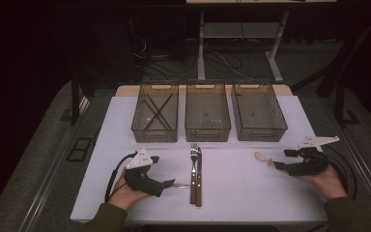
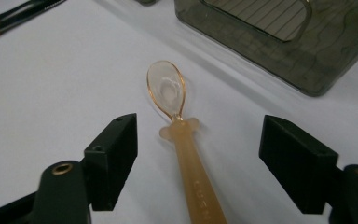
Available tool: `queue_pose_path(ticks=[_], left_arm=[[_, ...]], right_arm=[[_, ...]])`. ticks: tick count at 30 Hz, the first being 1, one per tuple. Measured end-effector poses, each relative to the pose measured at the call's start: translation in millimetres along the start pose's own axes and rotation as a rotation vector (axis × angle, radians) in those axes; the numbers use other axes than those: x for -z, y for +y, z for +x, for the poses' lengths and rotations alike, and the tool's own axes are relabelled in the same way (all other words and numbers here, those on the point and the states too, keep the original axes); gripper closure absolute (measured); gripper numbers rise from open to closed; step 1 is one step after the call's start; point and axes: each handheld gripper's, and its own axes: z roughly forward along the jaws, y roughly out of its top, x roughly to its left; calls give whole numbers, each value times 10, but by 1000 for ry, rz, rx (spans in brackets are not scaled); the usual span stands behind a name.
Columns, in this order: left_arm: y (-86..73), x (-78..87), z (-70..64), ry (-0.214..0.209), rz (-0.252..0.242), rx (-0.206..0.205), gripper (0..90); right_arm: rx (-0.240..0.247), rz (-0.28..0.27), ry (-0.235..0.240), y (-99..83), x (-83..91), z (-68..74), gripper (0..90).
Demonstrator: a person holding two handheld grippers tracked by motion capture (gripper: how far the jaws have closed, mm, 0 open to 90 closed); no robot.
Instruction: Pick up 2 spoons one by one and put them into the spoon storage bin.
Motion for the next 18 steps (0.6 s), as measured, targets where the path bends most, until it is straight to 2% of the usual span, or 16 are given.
queue_pose_path(ticks=[7,15,18], left_arm=[[2,0,-9,-6,0,-1,5],[-1,-6,-9,-11,1,-3,15],[-4,-7,-9,-12,-1,0,18]], right_arm=[[52,72,16,-54,-3,-21,391],[101,146,9,-122,-43,-15,541],[127,147,-5,-130,-35,-13,601]])
